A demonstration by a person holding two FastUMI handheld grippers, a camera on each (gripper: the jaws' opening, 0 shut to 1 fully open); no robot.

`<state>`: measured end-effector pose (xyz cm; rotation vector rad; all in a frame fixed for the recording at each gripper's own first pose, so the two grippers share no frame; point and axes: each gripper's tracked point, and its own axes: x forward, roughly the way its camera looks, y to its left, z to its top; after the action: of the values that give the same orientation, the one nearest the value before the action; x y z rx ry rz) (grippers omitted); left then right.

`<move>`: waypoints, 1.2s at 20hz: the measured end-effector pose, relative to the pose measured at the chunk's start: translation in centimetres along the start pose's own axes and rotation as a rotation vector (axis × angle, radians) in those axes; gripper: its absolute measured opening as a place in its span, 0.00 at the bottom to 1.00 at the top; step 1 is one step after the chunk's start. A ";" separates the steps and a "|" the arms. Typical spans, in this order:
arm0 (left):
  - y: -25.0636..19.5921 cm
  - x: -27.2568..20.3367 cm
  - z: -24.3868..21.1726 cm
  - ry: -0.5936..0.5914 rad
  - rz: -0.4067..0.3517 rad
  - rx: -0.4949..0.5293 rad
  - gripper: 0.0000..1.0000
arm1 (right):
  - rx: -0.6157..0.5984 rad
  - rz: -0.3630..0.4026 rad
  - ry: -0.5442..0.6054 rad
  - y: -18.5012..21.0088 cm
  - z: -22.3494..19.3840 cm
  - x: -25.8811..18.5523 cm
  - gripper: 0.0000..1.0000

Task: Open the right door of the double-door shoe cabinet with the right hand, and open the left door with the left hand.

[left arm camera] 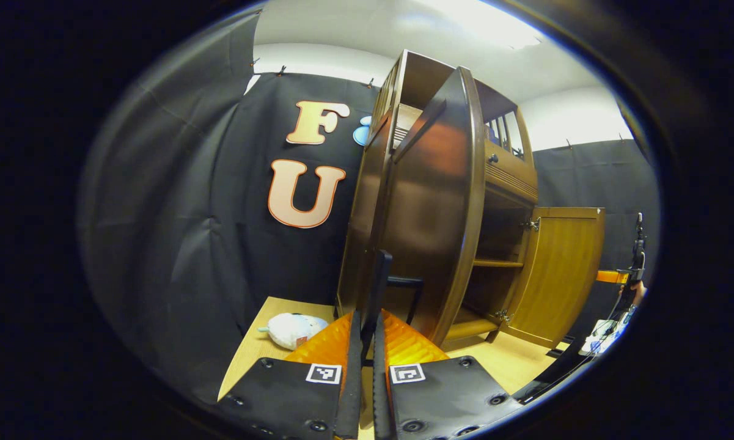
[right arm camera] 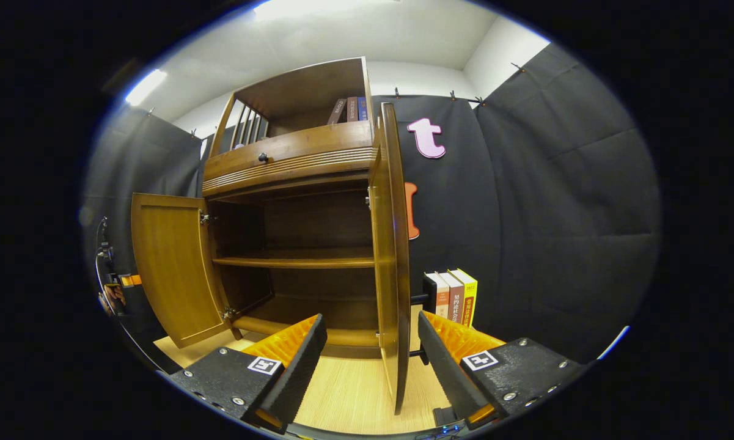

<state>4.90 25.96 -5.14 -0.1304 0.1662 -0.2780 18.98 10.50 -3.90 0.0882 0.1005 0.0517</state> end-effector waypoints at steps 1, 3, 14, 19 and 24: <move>-0.4 -1.0 -0.3 0.008 0.010 0.023 0.16 | -0.004 0.000 0.003 -0.1 -0.1 -0.1 0.92; -0.7 -3.5 -0.6 0.031 0.047 0.050 0.15 | 0.001 0.009 0.009 0.3 -0.2 0.0 0.92; -14.3 -5.3 5.7 -0.186 0.348 0.202 0.16 | -0.057 0.029 -0.005 -0.2 -0.2 0.0 0.92; -24.9 -1.3 3.3 -0.186 0.208 0.141 0.17 | -0.066 0.028 -0.019 -0.2 -0.5 -0.3 0.92; -28.1 1.7 0.7 -0.110 0.201 0.145 0.44 | -0.052 0.034 -0.029 -0.1 -0.7 -1.0 0.92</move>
<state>-0.69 -1.29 -0.47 0.0154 0.0489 -0.0813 17.95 10.43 -4.51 0.0392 0.0682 0.0872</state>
